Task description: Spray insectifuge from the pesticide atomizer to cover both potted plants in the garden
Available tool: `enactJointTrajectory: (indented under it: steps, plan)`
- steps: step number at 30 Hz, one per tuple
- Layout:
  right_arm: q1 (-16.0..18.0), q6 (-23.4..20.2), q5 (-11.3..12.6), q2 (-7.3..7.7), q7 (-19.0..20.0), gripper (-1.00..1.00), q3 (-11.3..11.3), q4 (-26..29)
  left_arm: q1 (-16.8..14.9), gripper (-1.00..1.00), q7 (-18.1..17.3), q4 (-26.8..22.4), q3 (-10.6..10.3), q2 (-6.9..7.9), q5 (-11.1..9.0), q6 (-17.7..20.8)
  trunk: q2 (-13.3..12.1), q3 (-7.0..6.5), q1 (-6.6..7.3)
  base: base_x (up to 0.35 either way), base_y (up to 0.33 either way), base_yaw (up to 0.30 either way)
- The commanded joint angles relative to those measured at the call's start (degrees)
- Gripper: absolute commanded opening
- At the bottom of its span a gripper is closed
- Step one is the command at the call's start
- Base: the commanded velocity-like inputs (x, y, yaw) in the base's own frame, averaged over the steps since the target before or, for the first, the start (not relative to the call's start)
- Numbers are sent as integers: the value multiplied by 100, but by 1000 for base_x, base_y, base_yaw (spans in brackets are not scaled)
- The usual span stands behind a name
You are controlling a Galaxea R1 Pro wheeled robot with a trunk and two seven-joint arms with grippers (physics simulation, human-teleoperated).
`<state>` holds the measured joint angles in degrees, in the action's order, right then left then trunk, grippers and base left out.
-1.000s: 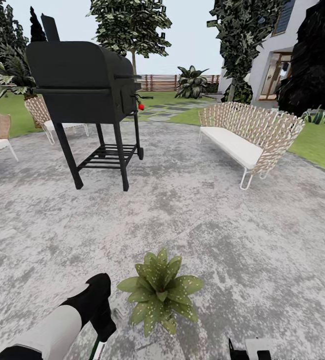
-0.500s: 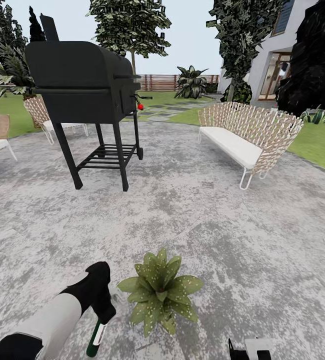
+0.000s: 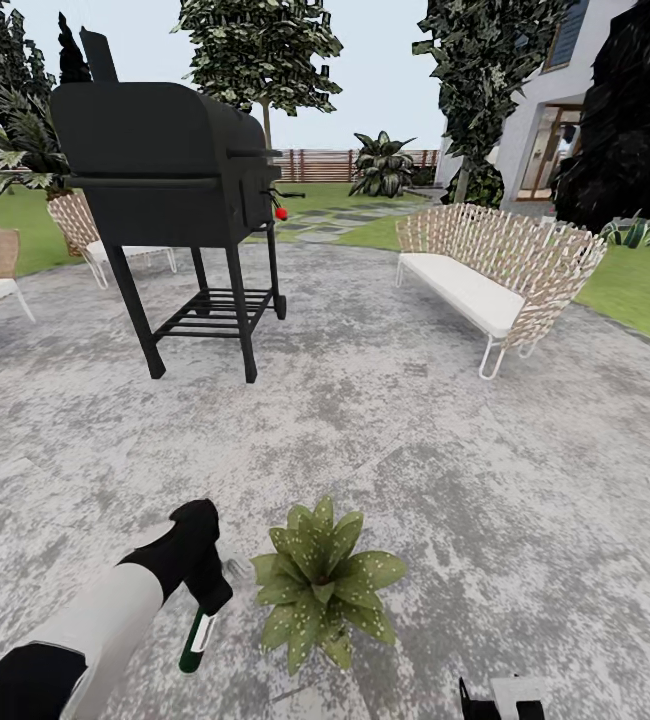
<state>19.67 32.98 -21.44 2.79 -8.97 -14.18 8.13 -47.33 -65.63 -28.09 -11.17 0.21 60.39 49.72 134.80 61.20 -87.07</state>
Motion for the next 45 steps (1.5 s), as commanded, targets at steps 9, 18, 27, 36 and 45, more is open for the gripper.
enactJointTrajectory:
  steps: [9, 18, 27, 36, 45]
  plan:
    - [6, 16, -32, -27, -35, 100, -31, -3, 39, -100, 4, -12, -85, -18, 73, 73, 2, 5, 1, 196, 186, 0]
    - [4, 16, -36, -37, -35, 100, -32, -4, 59, -100, 91, 74, -97, 28, 94, 50, 2, 5, 1, 18, 14, -157]
    - [5, 16, -36, -47, -35, 100, -32, -4, 153, -100, 164, 97, -83, 186, 83, 39, 2, 5, 1, 12, 109, -14]
    - [5, 16, -41, -51, -35, 100, -31, -4, 206, -100, 195, 97, -79, 198, 86, 32, 2, 5, 1, 0, 10, 0]
    - [4, 16, -44, -51, -35, 100, -30, -4, 394, -100, 878, 68, 7, 198, -8, 29, 2, 5, 1, 0, 0, 0]
